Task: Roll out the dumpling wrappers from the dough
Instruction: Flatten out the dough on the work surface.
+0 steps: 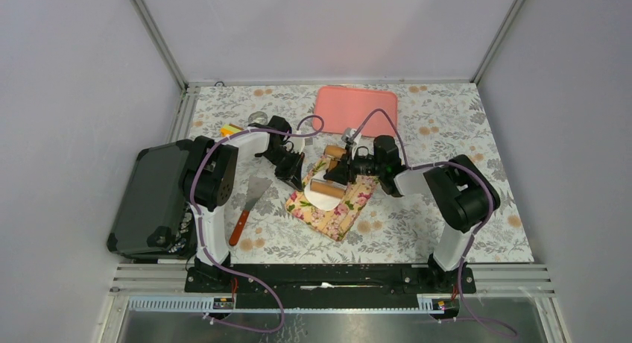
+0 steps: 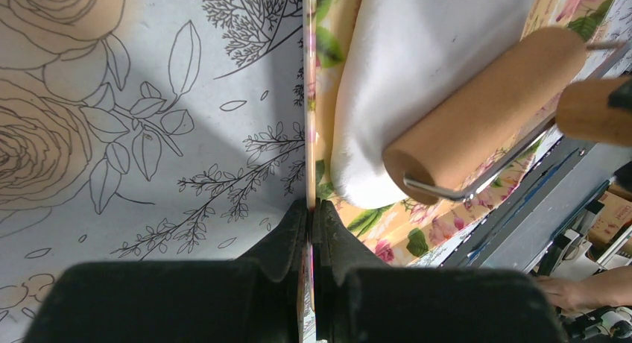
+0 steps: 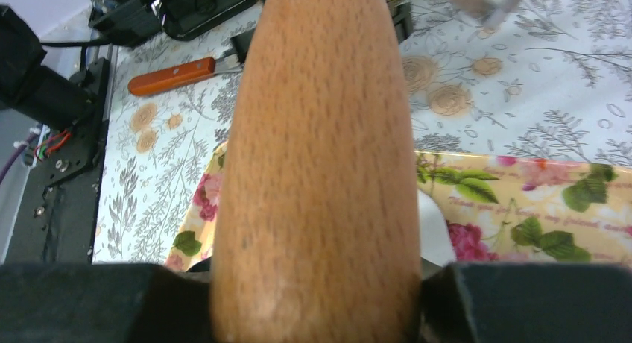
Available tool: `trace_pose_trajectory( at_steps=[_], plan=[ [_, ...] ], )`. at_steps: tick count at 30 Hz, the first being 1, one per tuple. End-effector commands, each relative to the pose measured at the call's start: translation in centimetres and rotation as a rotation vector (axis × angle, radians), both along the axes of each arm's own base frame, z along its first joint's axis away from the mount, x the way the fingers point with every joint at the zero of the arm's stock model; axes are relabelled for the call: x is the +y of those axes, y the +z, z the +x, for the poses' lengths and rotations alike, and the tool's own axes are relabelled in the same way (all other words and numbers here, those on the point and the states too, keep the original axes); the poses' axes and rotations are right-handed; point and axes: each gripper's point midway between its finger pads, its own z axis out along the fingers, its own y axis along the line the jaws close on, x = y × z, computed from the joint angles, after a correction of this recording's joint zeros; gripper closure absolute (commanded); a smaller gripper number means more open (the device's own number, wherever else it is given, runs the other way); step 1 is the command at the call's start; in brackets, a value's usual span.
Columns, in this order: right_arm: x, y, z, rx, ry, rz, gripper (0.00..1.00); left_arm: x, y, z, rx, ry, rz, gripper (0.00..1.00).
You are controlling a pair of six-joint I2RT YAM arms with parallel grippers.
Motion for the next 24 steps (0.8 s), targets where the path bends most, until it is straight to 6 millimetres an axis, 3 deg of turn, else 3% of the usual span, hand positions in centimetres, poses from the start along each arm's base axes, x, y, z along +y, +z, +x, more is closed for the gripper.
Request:
trace_pose_trajectory(
  at_steps=[1, 9, 24],
  plan=[
    [-1.3, -5.3, -3.4, 0.024, 0.025, -0.149, 1.0, 2.4, -3.1, -0.3, -0.015, -0.016, 0.124, 1.0],
    [-1.7, -6.9, -6.3, 0.079, 0.087, -0.2, 1.0, 2.4, -3.1, -0.3, -0.014, -0.015, 0.123, 1.0],
    [-1.0, -7.7, -10.6, 0.119, 0.213, -0.237, 1.0, 2.4, -3.1, -0.3, -0.015, -0.017, 0.122, 1.0]
  ],
)
